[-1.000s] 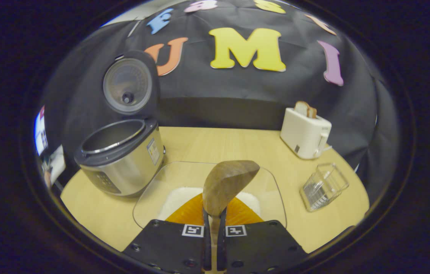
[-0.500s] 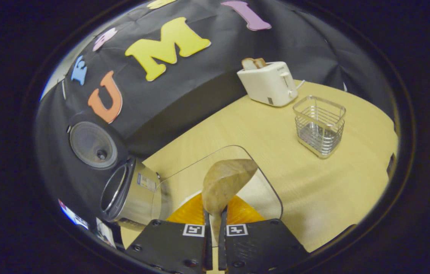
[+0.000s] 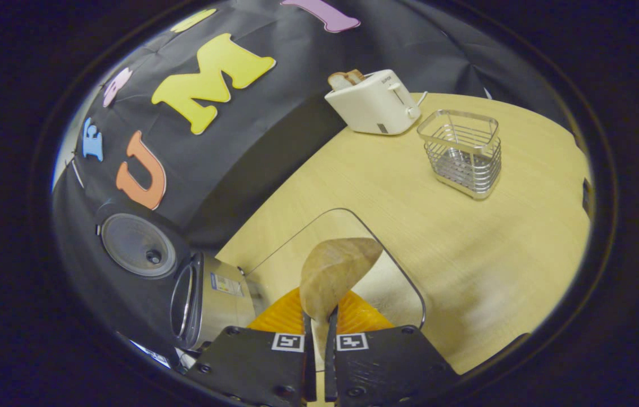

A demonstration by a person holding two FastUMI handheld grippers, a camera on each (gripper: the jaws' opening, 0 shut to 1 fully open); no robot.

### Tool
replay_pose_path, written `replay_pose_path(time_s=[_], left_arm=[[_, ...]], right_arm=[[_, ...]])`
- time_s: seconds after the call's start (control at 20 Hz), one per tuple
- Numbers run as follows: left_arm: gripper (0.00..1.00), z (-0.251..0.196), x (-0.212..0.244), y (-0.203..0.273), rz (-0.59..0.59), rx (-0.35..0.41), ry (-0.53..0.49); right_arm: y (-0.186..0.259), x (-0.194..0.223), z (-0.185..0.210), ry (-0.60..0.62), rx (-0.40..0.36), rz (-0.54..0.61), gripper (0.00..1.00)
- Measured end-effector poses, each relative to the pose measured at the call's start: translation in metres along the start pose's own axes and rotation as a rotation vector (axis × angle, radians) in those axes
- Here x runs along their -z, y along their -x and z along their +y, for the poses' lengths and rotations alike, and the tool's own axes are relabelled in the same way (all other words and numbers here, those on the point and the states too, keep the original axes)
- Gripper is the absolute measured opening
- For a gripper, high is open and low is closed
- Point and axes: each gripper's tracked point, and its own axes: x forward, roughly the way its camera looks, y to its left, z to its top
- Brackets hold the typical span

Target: Close the left gripper, press the button to open the rice cooker; take a wooden spoon from the chopstick holder with the right hand, scoop a spoonful of rice and pour it into the rice cooker, then put the wooden spoon back into the chopstick holder.

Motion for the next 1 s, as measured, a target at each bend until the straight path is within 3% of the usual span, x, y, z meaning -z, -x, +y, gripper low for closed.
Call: replay_pose_path(time_s=[0.55, 1.0], left_arm=[[0.96, 0.005, 0.001, -0.001, 0.001, -0.011, 0.004], [0.96, 0.013, 0.003, -0.003, 0.006, -0.022, 0.008]], right_arm=[[0.013, -0.007, 0.011, -0.325, -0.276, 0.058, 0.06], [0.028, -0.026, 0.013, -0.595, -0.406, 0.122, 0.06]])
